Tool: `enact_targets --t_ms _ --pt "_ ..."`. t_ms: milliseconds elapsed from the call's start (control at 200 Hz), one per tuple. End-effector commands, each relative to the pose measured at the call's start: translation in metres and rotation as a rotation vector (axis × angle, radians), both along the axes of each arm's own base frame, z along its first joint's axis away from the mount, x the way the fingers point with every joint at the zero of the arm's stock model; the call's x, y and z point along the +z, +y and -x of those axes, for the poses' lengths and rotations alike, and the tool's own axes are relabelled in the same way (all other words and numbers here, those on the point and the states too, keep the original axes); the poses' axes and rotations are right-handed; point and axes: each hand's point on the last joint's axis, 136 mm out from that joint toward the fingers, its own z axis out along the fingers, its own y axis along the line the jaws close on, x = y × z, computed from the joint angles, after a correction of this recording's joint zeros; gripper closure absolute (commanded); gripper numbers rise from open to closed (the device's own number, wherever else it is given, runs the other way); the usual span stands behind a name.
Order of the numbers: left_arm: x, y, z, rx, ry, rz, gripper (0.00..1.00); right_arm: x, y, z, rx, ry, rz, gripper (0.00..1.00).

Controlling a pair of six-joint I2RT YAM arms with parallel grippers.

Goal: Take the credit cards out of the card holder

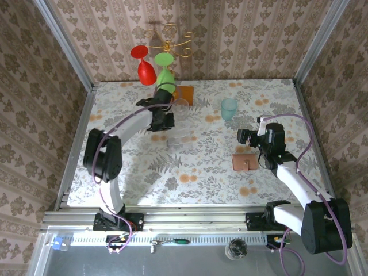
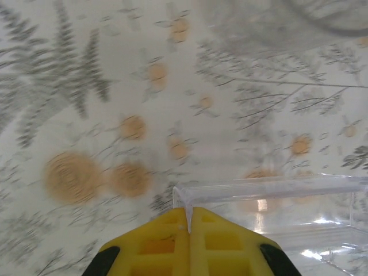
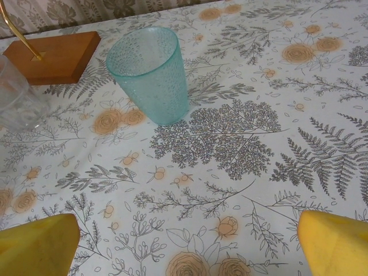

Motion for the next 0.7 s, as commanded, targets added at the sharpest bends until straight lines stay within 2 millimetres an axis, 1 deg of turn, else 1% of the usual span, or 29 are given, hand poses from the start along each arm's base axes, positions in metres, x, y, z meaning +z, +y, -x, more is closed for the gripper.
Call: enact_targets --t_ms 0,55,100,145,315,515,695 --pt "0.004 -0.022 -0.007 -0.048 0.013 -0.016 0.98 0.002 0.0 0.002 -0.001 -0.016 0.013 0.01" --pt "0.004 -0.034 -0.013 -0.063 0.014 -0.017 0.98 0.002 0.0 0.002 0.0 -0.016 0.012 0.02" --pt "-0.002 -0.043 -0.017 -0.07 0.024 -0.021 0.98 0.002 0.0 0.002 -0.001 -0.016 0.013 0.02" --pt "-0.003 -0.051 -0.021 -0.077 0.024 -0.019 0.98 0.002 0.0 0.002 0.0 -0.016 0.013 0.01" --pt "-0.01 -0.072 -0.032 -0.092 0.027 -0.011 0.98 0.002 0.001 0.002 0.0 -0.015 0.013 0.01" --pt "-0.017 -0.079 -0.039 -0.086 0.034 -0.01 0.98 0.002 0.001 0.002 0.001 -0.016 0.011 0.01" --pt "-0.022 -0.074 -0.043 -0.069 0.031 -0.05 0.98 0.002 0.002 0.002 0.004 -0.017 0.005 0.01"
